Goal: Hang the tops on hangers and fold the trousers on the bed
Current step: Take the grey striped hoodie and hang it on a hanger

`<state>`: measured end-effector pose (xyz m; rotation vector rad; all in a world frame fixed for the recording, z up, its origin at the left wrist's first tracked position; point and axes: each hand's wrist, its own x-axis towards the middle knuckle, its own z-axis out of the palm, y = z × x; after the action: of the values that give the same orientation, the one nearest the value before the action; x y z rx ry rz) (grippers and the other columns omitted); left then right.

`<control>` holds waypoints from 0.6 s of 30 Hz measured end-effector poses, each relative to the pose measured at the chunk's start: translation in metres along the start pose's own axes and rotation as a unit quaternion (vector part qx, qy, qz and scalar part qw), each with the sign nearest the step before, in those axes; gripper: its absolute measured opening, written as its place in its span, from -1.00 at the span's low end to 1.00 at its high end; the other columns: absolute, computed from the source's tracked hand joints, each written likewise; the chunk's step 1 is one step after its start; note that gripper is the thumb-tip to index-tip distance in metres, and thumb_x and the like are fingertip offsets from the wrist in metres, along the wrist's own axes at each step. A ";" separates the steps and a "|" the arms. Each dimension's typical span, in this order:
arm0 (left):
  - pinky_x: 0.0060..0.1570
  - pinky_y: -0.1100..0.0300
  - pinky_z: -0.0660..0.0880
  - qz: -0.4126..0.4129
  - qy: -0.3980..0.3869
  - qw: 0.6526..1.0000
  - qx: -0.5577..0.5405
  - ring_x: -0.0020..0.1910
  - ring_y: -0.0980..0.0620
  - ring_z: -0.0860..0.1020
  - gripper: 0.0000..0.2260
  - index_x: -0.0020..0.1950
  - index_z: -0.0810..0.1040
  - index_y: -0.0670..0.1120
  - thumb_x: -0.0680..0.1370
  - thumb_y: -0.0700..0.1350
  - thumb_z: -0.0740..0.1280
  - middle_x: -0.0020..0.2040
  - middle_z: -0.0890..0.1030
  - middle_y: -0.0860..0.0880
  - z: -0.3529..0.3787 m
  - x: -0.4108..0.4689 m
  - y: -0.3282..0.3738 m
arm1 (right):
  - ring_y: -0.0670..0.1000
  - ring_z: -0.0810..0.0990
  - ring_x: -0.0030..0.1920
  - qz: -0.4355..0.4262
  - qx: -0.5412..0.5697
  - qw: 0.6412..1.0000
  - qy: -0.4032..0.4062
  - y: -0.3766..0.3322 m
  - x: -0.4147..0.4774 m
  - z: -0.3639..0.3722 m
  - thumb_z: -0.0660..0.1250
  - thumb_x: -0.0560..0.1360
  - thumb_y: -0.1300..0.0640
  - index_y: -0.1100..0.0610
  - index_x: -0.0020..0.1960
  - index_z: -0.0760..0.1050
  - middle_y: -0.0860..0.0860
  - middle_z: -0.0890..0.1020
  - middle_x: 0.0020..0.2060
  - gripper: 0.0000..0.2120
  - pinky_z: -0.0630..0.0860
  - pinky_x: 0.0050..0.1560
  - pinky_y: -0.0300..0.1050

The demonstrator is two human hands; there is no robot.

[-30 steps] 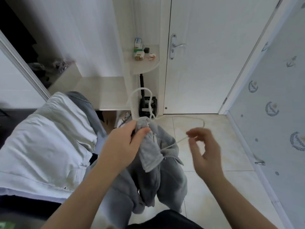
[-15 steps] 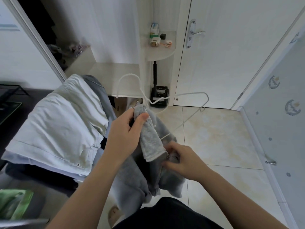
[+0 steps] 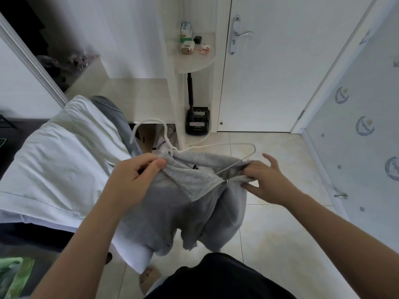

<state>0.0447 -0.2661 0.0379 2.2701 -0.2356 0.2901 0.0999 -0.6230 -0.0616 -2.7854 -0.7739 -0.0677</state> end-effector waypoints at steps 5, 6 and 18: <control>-0.16 0.55 0.41 -0.010 0.029 0.998 -0.057 -0.16 0.34 0.60 -0.80 -0.17 0.63 0.42 0.56 0.09 0.36 -0.20 0.67 0.30 -0.014 0.000 0.002 | -0.10 0.55 0.14 -0.048 -0.015 0.996 0.068 0.007 0.011 -0.024 0.46 0.47 0.03 0.00 -0.08 0.56 -0.17 0.61 -0.09 -0.90 0.01 0.51 0.20; -0.15 0.54 0.42 -0.012 0.036 0.996 -0.079 -0.16 0.35 0.60 -0.83 -0.17 0.64 0.42 0.53 0.14 0.33 -0.20 0.68 0.30 -0.014 -0.001 0.003 | -0.09 0.56 0.14 -0.049 -0.006 0.995 0.082 0.006 0.013 -0.028 0.46 0.47 0.04 0.00 -0.07 0.58 -0.17 0.61 -0.09 -0.91 0.02 0.51 0.21; -0.25 0.49 0.41 -0.021 0.034 0.991 -0.126 -0.29 0.35 0.54 -0.81 -0.25 0.67 0.28 0.50 0.17 0.29 -0.33 0.62 0.26 -0.030 0.007 -0.005 | 0.00 0.61 0.05 -0.081 -0.036 0.978 0.188 -0.001 0.014 -0.047 0.56 0.40 0.18 0.04 -0.12 0.61 -0.12 0.63 -0.16 -0.86 0.20 0.43 0.29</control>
<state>0.0485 -0.2405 0.0558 2.0100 -0.1785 0.2971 0.1121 -0.6273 -0.0149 -2.6460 -0.9061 -0.6417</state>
